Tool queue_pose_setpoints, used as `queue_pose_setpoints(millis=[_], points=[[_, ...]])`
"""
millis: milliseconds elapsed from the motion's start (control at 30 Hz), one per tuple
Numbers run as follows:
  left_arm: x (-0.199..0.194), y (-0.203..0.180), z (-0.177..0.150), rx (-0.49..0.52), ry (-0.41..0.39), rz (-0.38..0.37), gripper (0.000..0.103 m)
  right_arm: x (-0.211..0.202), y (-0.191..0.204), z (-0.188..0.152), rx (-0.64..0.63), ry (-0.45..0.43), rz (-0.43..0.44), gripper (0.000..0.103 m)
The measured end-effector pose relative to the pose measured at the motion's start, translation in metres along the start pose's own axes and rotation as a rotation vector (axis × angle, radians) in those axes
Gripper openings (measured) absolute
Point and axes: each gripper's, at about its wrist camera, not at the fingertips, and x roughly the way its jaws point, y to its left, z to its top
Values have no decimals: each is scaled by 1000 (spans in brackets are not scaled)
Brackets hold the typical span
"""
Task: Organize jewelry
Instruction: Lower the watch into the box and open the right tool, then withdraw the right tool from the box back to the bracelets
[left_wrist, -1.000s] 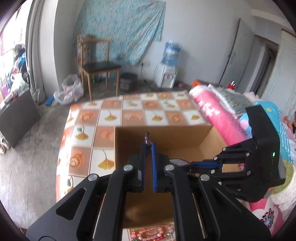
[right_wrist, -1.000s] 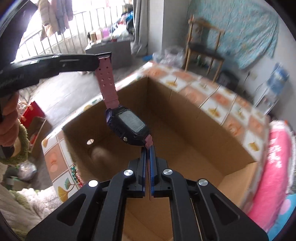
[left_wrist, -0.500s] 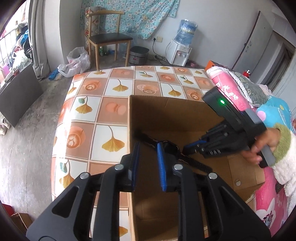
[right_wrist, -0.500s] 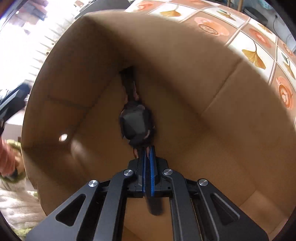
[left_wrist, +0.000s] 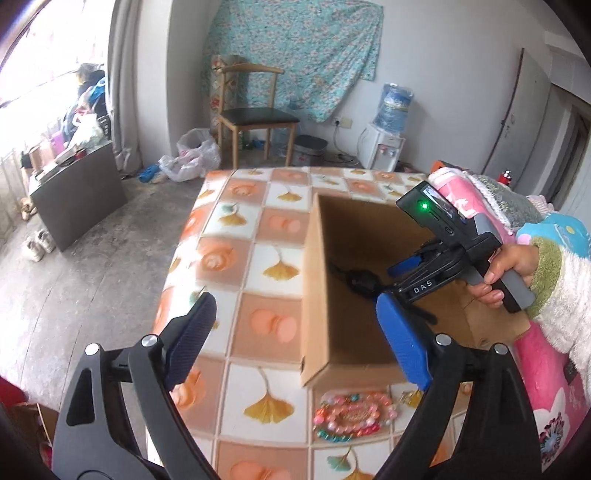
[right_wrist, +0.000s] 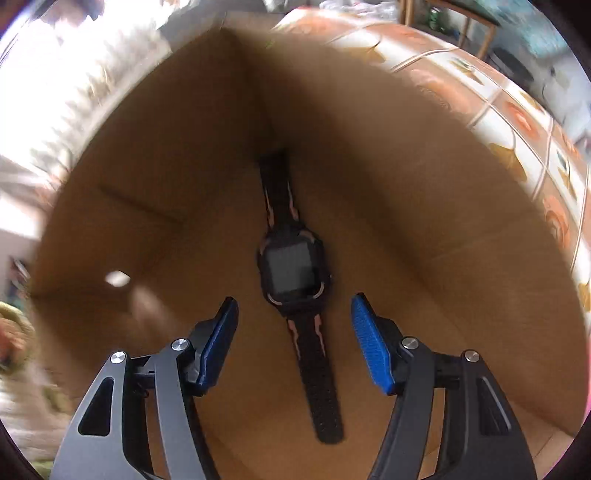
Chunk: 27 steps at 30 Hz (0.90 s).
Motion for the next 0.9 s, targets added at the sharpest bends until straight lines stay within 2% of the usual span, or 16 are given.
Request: queue_pose_setpoints(millis=[67,100,233,267,367,467,500,633,733,833,900], points=[[0,8,-16,-20,30,21,87,11,6,0,-37,19,-69,62],[2,12,-24,-32,49,28,87,9,10,1,-73,-5,-126,62],[8,28,-54,-58,120,73,87,4,12,1,-116,-37,-244,62],[10,31,-60,-62,139,81,87,3,11,0,-128,-47,-287,59],[13,39,-75,-83,171,76,87,0,4,-6,-106,-50,-331,58],[15,41,-83,-92,185,61,87,-2,2,-13,-44,-44,-309,58],[16,40,-85,-89,186,60,87,-6,-5,-25,-18,-50,-292,58],[19,32,-90,-60,192,44,87,-27,-7,-34,44,-100,-262,58],[26,22,-102,-13,220,43,87,-65,1,-49,97,-190,-256,58],[32,13,-119,34,249,59,87,-130,28,-76,123,-361,-223,60],[38,8,-132,45,277,50,87,-160,47,-106,134,-443,-191,65]])
